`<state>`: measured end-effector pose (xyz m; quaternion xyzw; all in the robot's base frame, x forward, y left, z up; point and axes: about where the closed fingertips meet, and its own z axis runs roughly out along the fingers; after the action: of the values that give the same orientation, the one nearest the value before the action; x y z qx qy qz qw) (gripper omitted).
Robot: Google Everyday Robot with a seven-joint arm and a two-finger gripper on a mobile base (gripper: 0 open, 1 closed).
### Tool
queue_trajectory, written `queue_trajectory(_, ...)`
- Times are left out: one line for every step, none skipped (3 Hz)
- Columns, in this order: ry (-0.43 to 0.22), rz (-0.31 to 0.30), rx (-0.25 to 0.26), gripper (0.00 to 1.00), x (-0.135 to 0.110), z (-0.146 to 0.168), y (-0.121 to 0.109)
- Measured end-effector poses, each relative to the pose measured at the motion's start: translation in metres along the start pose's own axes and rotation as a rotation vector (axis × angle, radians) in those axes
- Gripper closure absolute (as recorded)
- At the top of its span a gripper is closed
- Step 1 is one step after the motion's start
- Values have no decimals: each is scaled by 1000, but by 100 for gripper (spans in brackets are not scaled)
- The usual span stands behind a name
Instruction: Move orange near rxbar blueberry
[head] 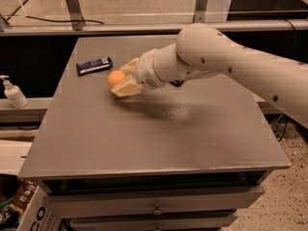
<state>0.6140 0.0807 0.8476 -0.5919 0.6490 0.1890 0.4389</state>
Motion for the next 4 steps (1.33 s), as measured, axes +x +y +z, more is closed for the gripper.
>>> queue_trajectory(-21, 38, 4, 100, -10, 27, -29)
queue_trajectory(-54, 70, -1, 100, -23, 49, -46)
queue_trajectory(-51, 87, -10, 100, -24, 65, -53)
queue_trajectory(-23, 103, -15, 100, -15, 77, -54)
